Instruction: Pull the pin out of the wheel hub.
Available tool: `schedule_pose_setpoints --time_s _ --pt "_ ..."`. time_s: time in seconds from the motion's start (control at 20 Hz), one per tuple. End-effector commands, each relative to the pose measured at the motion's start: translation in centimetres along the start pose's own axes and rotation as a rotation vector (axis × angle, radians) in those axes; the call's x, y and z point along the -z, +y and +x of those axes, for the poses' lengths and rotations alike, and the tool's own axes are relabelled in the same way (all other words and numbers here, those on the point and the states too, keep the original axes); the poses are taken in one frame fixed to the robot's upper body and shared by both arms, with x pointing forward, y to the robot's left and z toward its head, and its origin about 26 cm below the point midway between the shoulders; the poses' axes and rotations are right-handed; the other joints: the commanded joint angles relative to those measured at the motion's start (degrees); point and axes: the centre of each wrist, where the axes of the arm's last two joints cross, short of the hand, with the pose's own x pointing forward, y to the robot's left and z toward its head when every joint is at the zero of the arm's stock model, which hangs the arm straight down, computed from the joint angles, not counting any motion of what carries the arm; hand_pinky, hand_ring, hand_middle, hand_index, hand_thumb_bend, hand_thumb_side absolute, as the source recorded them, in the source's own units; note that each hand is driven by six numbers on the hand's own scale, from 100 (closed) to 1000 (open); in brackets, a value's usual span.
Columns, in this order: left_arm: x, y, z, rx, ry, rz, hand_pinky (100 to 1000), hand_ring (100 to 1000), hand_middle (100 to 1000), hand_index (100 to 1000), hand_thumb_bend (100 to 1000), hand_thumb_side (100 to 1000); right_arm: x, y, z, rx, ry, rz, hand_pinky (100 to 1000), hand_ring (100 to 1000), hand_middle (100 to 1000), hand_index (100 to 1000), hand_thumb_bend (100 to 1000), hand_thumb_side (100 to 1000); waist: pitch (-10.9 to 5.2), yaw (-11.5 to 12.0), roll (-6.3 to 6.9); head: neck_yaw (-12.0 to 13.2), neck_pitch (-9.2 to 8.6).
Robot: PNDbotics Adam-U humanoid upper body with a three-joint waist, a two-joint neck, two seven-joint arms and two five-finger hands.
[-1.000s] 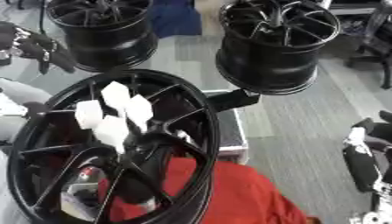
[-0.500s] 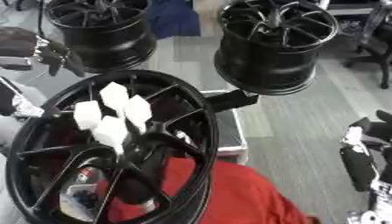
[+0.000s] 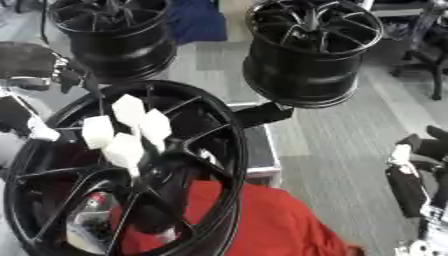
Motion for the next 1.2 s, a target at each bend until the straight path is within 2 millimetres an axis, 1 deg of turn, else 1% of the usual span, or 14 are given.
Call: schedule_pose_setpoints --time_s 0.05,0.4,1.2 --pt "-0.4 1.0 -0.4 0.242 -0.208 -0.302 589 515 758 853 476 639 0.4 -0.3 0.7 0.007 -0.031 0.001 525 628 565 747 100 309 -0.62 0.04 0.06 0.00 -0.15" --pt "-0.2 1.0 -0.5 0.243 -0.211 -0.302 588 513 757 858 474 653 0.4 -0.3 0.7 0.007 -0.032 0.003 525 628 565 747 100 309 -0.63 0.01 0.10 0.02 -0.15" --pt "0.9 0.4 -0.6 0.254 -0.240 -0.326 578 502 705 816 444 708 0.5 -0.3 0.7 0.007 -0.036 0.007 525 628 565 747 100 311 -0.73 -0.27 0.36 -0.18 -0.15"
